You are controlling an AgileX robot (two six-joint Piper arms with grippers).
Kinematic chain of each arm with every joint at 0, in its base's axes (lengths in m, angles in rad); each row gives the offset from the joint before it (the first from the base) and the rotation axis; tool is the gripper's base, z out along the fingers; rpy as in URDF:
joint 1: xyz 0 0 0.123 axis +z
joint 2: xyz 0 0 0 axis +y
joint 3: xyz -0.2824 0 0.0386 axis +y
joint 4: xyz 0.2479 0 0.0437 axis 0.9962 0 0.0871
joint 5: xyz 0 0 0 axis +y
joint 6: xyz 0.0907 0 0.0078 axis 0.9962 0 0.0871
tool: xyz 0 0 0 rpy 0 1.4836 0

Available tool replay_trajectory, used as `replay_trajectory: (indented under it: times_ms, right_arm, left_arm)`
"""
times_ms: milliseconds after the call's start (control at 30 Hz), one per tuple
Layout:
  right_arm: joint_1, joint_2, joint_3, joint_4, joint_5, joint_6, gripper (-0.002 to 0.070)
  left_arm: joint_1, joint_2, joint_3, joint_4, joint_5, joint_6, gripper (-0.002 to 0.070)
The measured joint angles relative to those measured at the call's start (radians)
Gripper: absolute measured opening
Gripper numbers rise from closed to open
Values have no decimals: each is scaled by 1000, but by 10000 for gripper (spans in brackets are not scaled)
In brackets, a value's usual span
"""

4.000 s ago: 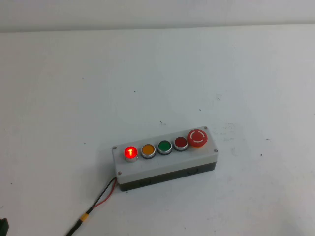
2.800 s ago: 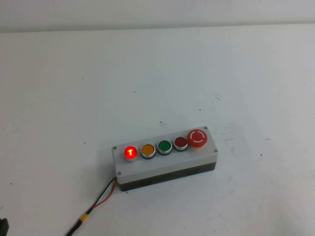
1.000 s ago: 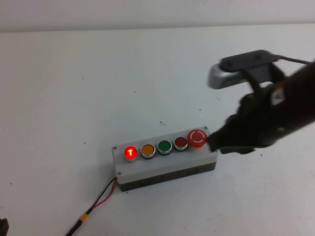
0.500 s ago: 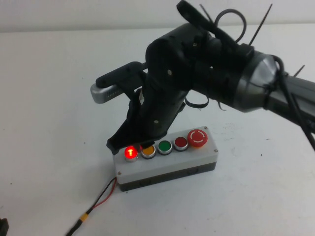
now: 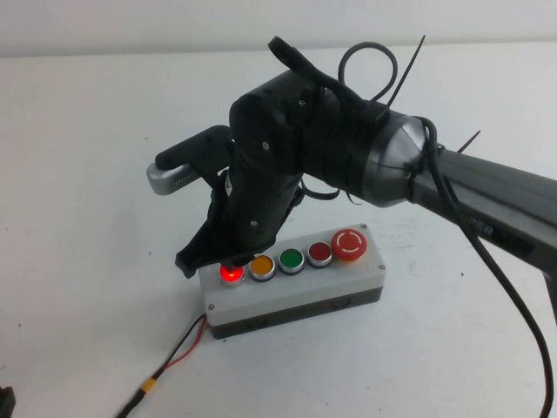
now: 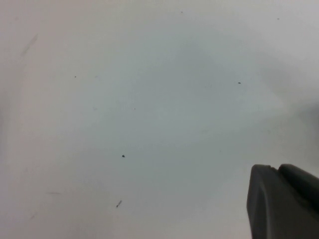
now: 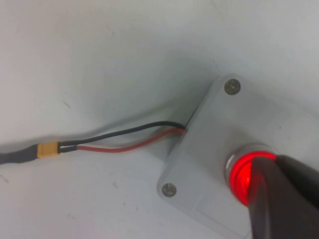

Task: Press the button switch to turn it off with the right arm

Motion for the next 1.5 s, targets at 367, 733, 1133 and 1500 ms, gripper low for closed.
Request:
replay_trajectory:
  times_ms: [367,733,1133,1500]
  right_arm:
    - [0,10,-8,0,-2,-2,-16]
    - [0,28,-21,8,20,-4,-16]
    - [-2,1,-21,31,23,-20,-16]
    - [-6,-308,9,29,110,-112,-16]
  left_arm:
    - [0,0,0,0,0,0,-2]
    - [0,0,0,0,0,0,-2]
    - [0,0,0,0,0,0,-2]
    - [0,0,0,0,0,0,-2]
